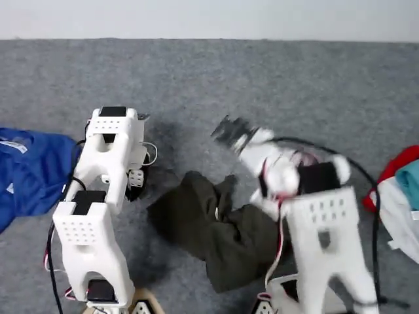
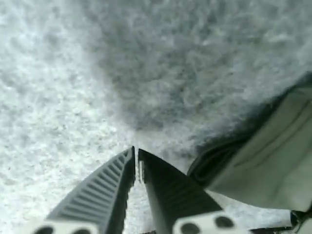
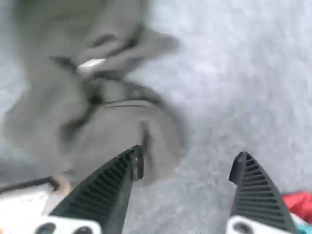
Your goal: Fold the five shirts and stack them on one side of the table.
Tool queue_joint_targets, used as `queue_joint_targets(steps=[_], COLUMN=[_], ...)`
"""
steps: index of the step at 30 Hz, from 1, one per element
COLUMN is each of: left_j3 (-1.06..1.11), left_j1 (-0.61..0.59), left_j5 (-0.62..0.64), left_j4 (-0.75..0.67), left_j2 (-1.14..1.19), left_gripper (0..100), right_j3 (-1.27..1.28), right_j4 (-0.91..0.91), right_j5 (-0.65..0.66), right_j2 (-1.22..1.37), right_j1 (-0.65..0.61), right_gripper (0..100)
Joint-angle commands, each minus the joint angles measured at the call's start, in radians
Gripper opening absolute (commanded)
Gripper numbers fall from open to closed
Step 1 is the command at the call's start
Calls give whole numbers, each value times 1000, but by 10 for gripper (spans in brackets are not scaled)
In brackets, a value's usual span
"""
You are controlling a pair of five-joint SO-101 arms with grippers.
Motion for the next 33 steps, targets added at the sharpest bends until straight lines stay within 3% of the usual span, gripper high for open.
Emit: queue_joint_targets(steps=[1,6,14,17,21,28,30,33], left_j3=[-22,-22,-22,-22,-22,-22,-22,-22], left_j1=[2,3,-3,3,3,5,5,3], left_j5=[-9,-9,-9,-9,-9,-9,-9,-9], left_j4=[17,38,41,41,41,38,40,40], left_j2=[-54,-54,-54,-54,-54,-52,-52,-52], left_gripper=[14,14,14,14,14,14,14,14], right_j3=[-55,-153,-377,-402,-436,-384,-385,-388], right_j4=[-186,-252,-82,-35,173,104,62,-4], right_j5=[40,132,135,135,135,127,127,127], right_j2=[206,536,852,920,952,1015,1070,1152], right_j1=[113,131,222,254,217,199,200,199], right_gripper=[296,296,296,295,295,294,256,84])
